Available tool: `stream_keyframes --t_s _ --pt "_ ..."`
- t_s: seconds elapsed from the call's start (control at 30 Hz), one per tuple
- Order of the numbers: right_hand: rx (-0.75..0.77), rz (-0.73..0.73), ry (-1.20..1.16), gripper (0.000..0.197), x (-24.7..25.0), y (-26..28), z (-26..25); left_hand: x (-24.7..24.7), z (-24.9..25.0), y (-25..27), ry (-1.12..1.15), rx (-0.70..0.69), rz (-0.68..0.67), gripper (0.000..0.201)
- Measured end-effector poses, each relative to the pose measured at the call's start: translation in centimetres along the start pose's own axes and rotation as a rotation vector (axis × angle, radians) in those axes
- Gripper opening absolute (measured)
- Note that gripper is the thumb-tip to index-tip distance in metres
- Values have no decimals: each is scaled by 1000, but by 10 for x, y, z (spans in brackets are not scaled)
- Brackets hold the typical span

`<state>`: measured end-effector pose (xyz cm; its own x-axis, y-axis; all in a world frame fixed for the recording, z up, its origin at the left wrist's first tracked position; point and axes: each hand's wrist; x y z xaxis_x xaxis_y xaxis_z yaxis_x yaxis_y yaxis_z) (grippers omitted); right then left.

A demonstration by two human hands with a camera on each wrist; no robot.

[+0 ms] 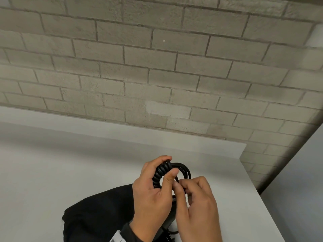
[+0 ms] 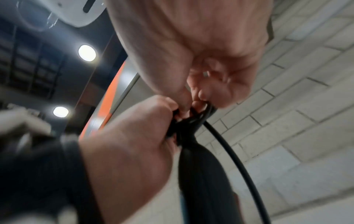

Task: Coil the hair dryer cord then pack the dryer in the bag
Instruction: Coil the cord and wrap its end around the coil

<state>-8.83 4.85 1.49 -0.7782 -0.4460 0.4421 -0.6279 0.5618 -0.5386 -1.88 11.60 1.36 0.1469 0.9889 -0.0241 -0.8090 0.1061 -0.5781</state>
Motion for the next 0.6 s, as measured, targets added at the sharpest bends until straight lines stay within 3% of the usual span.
stream_keyframes --t_s 0.07,0.2,0.3,0.4,0.5,0.6 --pt "-153 -141 -171 26 9 -6 -4 1 -3 -2 -53 -60 0 23" --pt "-409 -395 -536 53 32 -21 -9 3 -6 -7 -89 -156 -9 29" --pt "-416 -448 -698 36 36 -17 -6 4 -10 -10 -99 -161 1 24" --pt "-223 -306 -576 8 28 -1 -4 5 -14 -13 -104 -155 13 21" --pt "-56 -141 -393 29 20 10 1 6 -17 -11 -106 -168 5 22" --pt "-159 -141 -467 29 23 10 -1 6 -18 -10 -132 -189 8 21"
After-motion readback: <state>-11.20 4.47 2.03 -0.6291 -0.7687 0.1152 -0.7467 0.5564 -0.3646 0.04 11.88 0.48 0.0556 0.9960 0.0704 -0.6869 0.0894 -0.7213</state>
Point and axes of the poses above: each hand's wrist, its own y-axis away from the middle knuckle, its own x-axis out of the back of the hand, z = x × y, and after that the axes turned 5 degrees about -y, right-handed
